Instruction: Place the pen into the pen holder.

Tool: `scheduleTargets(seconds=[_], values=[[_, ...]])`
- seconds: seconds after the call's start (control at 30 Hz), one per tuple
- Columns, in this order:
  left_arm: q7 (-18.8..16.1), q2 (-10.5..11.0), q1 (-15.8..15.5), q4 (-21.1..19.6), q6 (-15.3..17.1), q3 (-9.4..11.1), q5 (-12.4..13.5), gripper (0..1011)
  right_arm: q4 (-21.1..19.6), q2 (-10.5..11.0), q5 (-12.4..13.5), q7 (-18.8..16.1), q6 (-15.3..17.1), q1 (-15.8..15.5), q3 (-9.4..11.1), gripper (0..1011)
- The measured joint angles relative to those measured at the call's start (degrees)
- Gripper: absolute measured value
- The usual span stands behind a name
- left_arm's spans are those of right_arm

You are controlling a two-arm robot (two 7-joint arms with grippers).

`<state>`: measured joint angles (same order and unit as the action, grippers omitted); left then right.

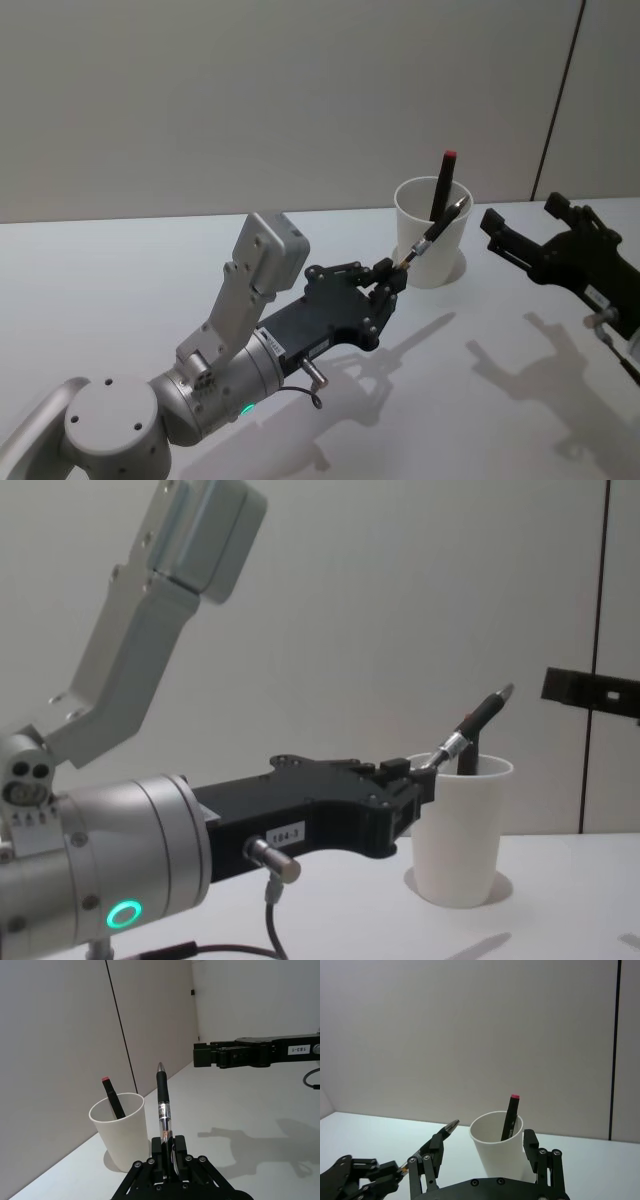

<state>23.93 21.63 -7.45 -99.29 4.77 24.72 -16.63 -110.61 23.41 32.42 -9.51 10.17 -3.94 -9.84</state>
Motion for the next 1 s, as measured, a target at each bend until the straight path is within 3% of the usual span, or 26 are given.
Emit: scheduleTargets(seconds=[0.2,0.47,0.73,1.0], values=[[0.0,0.0,0.0,0.0,0.0,0.0,0.0,154,-2.4,2.6,6.2,-0.9,4.1,-1.6,1.7,1002],[0.0,0.0,0.0,0.0,0.0,0.0,0.0,154,-3.8,4.0,11.7,-1.5,7.3,-2.4,2.9,1002],[0.0,0.0,0.0,0.0,0.0,0.0,0.0,152,-3.9,3.2,16.8,-0.9,9.8,-1.7,2.9,1002],[0.0,0.0,0.0,0.0,0.0,0.0,0.0,154,-2.8,0.7,23.3,2.1,12.5,0.1,2.4,1002]])
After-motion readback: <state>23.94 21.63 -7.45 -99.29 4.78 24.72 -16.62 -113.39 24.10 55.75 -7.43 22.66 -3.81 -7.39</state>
